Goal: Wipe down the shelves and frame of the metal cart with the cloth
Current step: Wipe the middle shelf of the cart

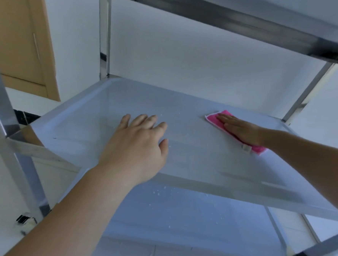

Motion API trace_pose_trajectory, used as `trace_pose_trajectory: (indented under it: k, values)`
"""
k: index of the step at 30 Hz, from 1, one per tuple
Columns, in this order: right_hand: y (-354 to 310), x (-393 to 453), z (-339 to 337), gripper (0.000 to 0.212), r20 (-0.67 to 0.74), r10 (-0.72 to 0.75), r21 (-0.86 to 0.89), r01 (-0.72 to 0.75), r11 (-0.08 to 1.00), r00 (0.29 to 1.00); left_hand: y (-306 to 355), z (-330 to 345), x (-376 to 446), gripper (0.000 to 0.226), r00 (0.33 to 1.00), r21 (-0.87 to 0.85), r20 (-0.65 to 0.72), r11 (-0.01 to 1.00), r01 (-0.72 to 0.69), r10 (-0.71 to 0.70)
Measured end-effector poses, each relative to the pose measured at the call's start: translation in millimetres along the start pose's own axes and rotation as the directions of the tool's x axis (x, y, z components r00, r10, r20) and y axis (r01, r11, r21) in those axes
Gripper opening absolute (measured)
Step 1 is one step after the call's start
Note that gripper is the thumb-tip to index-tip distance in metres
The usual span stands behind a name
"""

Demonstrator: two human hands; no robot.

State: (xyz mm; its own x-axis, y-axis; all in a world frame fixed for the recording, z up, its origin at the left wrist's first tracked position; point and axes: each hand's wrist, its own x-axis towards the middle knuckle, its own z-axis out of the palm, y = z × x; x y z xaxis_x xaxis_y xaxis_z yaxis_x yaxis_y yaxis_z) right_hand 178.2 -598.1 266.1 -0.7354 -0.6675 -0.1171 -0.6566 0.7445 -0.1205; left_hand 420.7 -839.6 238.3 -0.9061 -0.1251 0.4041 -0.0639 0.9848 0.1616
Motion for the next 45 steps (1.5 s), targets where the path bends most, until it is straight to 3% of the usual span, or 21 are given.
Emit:
trace_pose_trajectory:
  k: [3,6,10,14,16,23,31,41,45]
  values:
    - [9,22,1,0.046,-0.047,-0.002,0.001,0.002,1.000,0.999,1,2,0,0.052,0.999,0.026,0.035,1.000,-0.009,0.008]
    - [11,43,1,0.045,-0.160,-0.055,-0.144,0.032,0.989,0.986,2,1,-1,0.051,0.999,0.014,0.035,1.000,0.005,-0.006]
    - [1,69,-4,0.047,-0.165,0.009,-0.095,-0.025,0.995,0.986,4,-3,-2,0.051,1.000,0.000,-0.007,1.000,0.013,-0.013]
    - [-8,76,-4,0.047,-0.161,0.090,0.057,-0.082,0.995,0.983,7,-8,-3,0.055,0.999,-0.008,-0.032,1.000,0.025,-0.026]
    - [-14,76,-4,0.047,-0.116,0.154,0.213,-0.127,0.969,0.981,7,-9,-3,0.051,0.999,-0.015,-0.039,0.999,0.032,-0.033]
    - [-49,56,2,0.047,-0.007,-0.086,0.010,0.086,0.996,0.996,5,-7,-1,0.046,0.995,-0.046,-0.072,0.997,0.066,-0.069]
    - [-85,-12,14,0.045,0.033,-0.415,-0.046,0.416,0.908,0.909,1,-5,-1,0.035,0.991,-0.118,-0.099,0.990,0.078,-0.090]
    - [-101,-79,39,0.045,0.012,-0.620,-0.156,0.614,0.774,0.784,3,-2,3,0.032,0.988,-0.168,-0.112,0.982,0.082,-0.101]
    - [-100,-80,40,0.046,-0.005,-0.624,-0.121,0.619,0.776,0.782,-2,-10,2,0.035,0.988,-0.199,-0.097,0.975,0.096,-0.117]
